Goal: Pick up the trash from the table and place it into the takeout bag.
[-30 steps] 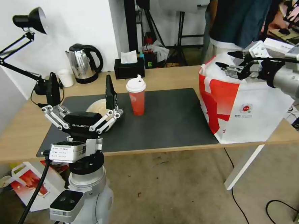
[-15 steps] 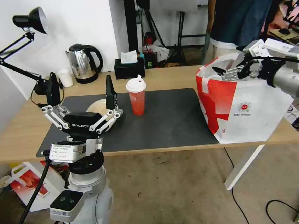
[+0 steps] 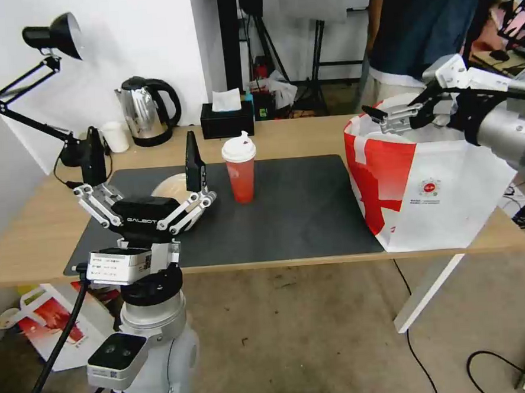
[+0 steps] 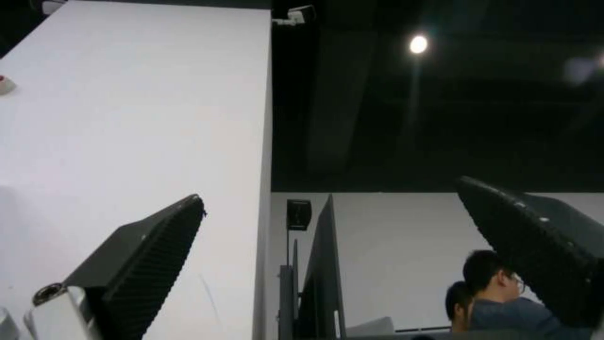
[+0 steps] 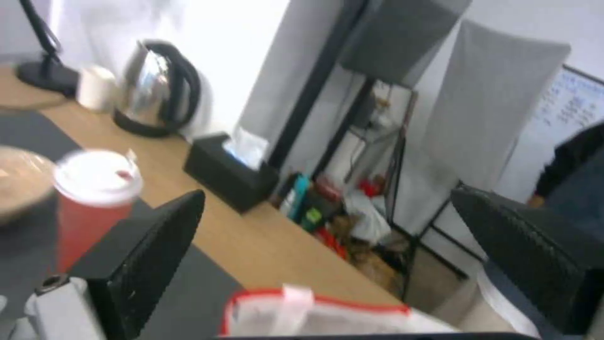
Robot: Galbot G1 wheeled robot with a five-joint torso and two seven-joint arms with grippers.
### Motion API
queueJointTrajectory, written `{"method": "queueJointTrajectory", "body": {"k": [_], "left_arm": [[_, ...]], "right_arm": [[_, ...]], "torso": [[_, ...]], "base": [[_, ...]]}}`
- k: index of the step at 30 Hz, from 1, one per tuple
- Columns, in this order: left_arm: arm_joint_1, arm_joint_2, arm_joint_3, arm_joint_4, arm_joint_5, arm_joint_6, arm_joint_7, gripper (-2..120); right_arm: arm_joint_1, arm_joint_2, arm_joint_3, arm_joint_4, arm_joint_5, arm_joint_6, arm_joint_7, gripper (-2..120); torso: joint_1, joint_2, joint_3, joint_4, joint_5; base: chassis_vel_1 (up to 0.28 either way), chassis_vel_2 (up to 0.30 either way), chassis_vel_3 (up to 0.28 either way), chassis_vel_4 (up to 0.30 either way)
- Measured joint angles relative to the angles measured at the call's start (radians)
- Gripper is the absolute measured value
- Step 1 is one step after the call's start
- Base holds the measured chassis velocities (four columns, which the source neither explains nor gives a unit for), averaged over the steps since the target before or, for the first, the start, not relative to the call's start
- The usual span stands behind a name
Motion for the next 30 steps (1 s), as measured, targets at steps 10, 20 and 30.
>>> {"method": "queueJointTrajectory", "body": {"k": [10,20,30], "left_arm": [[0.004,0.000,-0.011,-0.003,0.000,0.001,0.000,100],[0.011,0.000,-0.018,-0.009,0.000,0.001,0.000,100],[0.022,0.000,-0.020,-0.014,0.000,-0.001,0.000,100]], "right_arm": [[0.058,0.005,-0.026,0.088,0.068,0.040,0.015,100],[-0.073,0.048,-0.055,0.148,0.053,0.205,-0.006,100],[-0.195,0.101,-0.097,0.179,-0.031,0.251,-0.042,100]], "torso": [[0.000,0.000,0.000,0.0000,-0.0001],[0.000,0.000,0.000,-0.0001,0.0003],[0.000,0.000,0.000,-0.0001,-0.0002]], "base": [[0.000,0.000,0.000,0.000],[0.000,0.000,0.000,0.000],[0.000,0.000,0.000,0.000]]}}
